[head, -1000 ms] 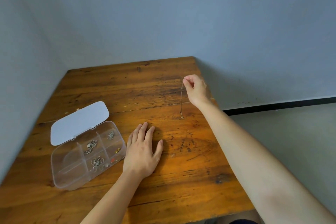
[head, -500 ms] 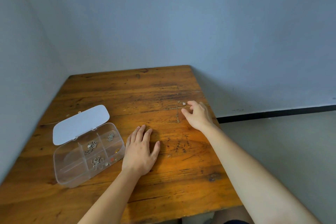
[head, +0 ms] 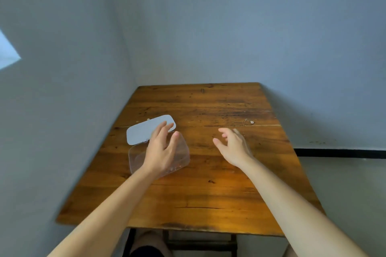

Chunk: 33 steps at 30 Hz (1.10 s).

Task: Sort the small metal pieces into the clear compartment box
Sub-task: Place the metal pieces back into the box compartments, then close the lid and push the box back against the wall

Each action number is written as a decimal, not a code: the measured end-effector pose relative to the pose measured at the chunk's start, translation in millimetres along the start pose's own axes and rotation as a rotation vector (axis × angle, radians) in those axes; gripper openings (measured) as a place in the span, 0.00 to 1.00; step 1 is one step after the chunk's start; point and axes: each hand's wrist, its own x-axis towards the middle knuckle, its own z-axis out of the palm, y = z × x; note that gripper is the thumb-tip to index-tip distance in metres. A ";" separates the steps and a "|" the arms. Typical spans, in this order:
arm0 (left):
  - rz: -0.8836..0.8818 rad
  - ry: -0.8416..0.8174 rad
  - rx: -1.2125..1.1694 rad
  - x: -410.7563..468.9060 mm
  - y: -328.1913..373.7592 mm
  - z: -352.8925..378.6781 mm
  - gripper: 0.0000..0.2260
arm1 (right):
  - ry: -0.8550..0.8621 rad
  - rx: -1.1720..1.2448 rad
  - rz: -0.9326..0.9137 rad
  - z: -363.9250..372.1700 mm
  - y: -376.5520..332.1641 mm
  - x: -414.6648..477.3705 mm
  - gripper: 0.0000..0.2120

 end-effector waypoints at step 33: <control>-0.082 0.291 -0.024 61.5 -63.2 -65.1 0.33 | -0.342 -0.156 -0.095 95.8 -98.6 7.2 0.56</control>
